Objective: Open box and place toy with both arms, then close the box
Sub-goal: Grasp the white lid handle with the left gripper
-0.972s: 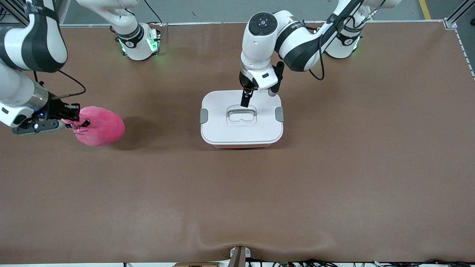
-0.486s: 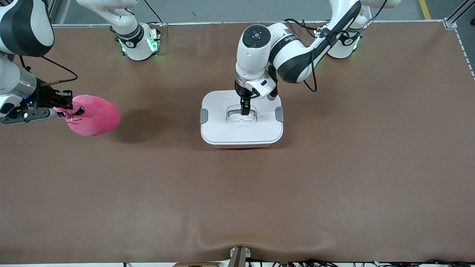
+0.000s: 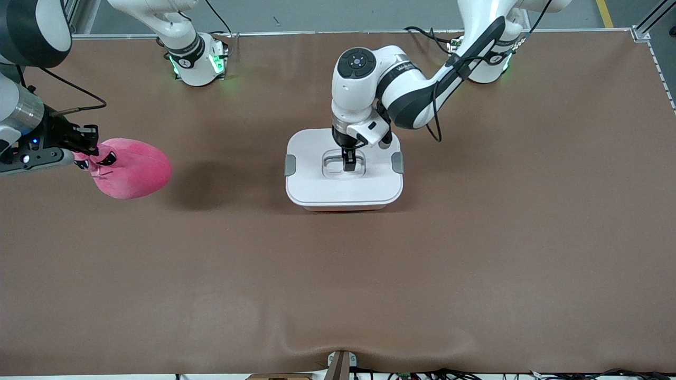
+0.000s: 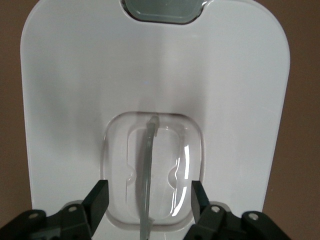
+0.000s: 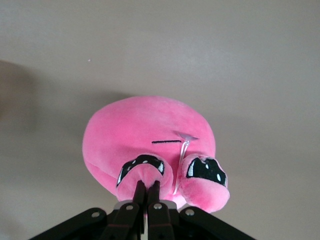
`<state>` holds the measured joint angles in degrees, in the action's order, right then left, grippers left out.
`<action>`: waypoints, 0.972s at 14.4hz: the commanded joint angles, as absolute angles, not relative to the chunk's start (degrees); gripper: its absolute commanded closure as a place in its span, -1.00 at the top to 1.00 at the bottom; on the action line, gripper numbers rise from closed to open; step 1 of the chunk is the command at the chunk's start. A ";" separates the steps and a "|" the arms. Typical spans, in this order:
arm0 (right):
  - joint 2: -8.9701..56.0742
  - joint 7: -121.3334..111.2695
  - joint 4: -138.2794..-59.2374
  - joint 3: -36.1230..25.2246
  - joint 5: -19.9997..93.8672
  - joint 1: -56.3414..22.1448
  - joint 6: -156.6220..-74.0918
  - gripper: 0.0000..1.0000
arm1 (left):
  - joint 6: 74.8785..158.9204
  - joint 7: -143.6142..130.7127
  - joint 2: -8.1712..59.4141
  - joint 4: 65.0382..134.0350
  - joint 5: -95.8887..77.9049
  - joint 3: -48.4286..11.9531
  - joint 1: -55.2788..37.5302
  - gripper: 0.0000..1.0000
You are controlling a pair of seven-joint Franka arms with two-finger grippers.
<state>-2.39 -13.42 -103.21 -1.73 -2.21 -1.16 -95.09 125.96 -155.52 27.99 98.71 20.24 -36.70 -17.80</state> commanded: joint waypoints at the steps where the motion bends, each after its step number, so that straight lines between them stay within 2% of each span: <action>1: -1.94 -13.62 -101.95 -2.02 -1.67 -1.85 -93.96 -1.00 | 126.21 -158.55 29.88 95.98 22.06 -36.65 -19.16 0.14; 7: 0.08 -13.71 -99.93 -2.11 -0.62 -1.76 -91.67 -1.00 | 126.30 -158.47 31.20 95.71 22.06 -36.47 -19.42 -0.53; 11: 2.54 -13.89 -97.13 -2.02 0.43 -1.41 -90.71 -1.00 | 126.30 -158.47 31.29 95.62 22.06 -36.47 -19.34 -0.84; 14: 3.43 -15.11 -96.24 -1.93 1.23 -1.23 -90.09 -1.00 | 126.30 -158.47 31.90 94.49 22.06 -36.39 -19.25 -1.00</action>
